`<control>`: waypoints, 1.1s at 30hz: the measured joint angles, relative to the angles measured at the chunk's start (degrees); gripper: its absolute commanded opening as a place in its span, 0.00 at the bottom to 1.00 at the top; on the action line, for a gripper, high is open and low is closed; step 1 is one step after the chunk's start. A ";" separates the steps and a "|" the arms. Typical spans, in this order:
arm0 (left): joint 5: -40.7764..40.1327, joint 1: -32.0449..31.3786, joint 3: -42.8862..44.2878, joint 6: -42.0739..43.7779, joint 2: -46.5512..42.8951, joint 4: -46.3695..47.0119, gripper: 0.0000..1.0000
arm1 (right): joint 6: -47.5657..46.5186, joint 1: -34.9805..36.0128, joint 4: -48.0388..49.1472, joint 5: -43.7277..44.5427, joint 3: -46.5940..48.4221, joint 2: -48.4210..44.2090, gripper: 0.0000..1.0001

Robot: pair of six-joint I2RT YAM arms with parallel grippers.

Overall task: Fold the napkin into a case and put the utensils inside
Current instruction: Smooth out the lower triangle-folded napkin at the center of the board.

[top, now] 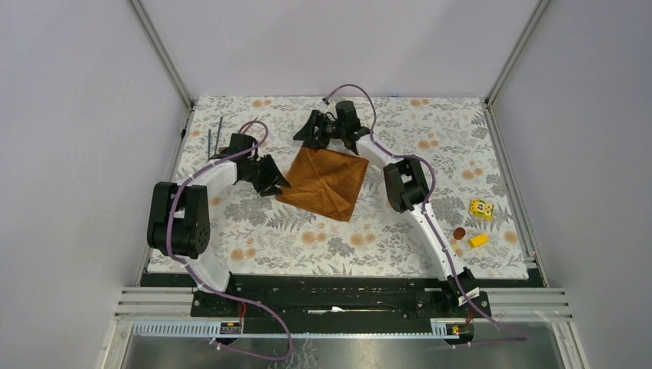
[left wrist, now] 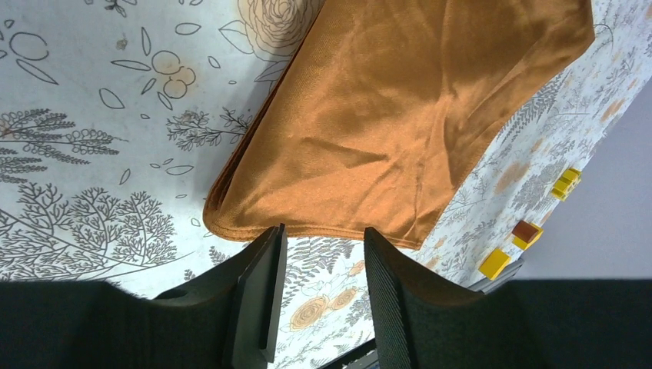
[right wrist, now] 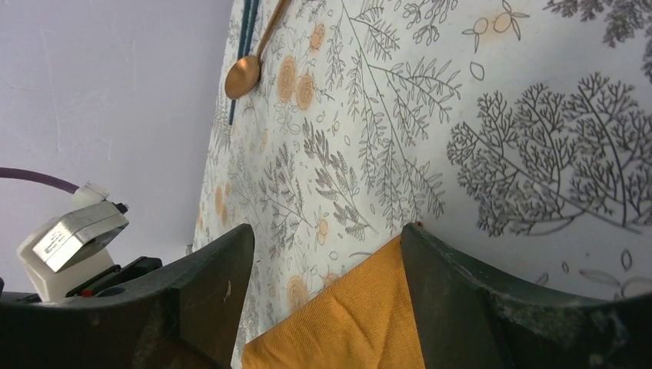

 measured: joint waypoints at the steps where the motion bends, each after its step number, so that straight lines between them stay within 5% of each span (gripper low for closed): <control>1: 0.11 0.00 0.00 0.00 0.04 0.02 0.45 | -0.79 -0.02 -1.60 0.37 -0.11 -0.63 0.78; 8: -0.63 0.26 -0.44 -0.44 3.17 1.57 0.40 | -6.10 -0.94 -8.48 0.68 -11.87 -14.62 0.80; 16: -0.57 1.05 -2.89 -1.99 5.01 3.61 0.39 | -10.43 -6.86 -6.36 -5.29 -33.68 -31.08 0.68; 25: -0.46 1.14 -3.91 -1.99 4.39 4.76 0.39 | -11.69 -13.25 -2.16 -7.87 -54.47 -32.54 0.59; 33: -0.48 1.14 -6.43 -1.92 2.36 6.29 0.39 | -16.33 -13.64 -3.89 -6.03 -55.58 -34.45 0.67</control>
